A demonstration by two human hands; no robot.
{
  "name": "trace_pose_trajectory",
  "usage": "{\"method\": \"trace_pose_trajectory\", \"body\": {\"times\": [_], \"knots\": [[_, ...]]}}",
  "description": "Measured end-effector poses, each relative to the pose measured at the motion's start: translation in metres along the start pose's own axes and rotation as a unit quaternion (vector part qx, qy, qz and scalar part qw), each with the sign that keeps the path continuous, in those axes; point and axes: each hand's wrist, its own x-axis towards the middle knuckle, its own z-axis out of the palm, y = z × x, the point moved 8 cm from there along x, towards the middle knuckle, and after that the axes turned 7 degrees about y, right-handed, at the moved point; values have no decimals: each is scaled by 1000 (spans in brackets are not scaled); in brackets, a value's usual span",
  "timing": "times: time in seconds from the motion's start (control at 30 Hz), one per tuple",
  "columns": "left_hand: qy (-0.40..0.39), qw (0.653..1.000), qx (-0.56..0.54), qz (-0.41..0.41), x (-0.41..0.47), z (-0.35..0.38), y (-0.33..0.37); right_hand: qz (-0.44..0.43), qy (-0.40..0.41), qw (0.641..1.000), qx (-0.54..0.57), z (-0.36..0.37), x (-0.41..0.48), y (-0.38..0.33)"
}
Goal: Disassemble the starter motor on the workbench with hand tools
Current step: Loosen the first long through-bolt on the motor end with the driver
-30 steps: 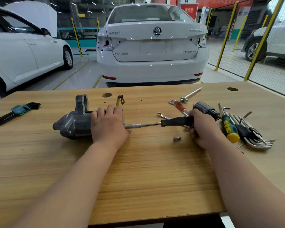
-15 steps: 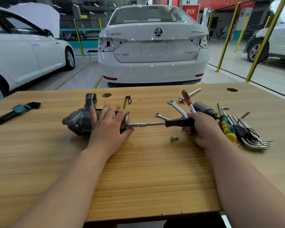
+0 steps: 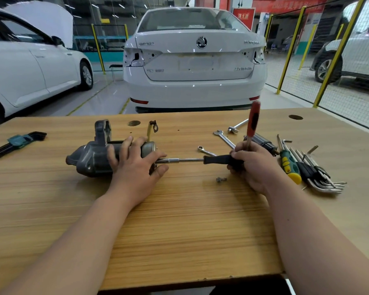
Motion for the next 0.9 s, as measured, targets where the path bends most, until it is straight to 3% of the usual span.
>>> {"method": "trace_pose_trajectory", "body": {"times": [0.23, 0.4, 0.7, 0.83, 0.9], "knots": [[11, 1000, -15, -21, 1, -4, 1, 6, 44, 999, -26, -2, 2, 3], [18, 999, -37, -24, 1, -5, 0, -13, 65, 991, -118, -8, 1, 0], [25, 998, -55, -28, 6, -8, -8, 100, -26, 990, 100, 4, -6, 13], [22, 997, -63, -28, 7, -10, -17, 112, -131, 950, 259, 20, -16, 5], [18, 997, -63, -30, 7, -11, -21, 109, -160, 939, 284, 22, -19, 2]]}}
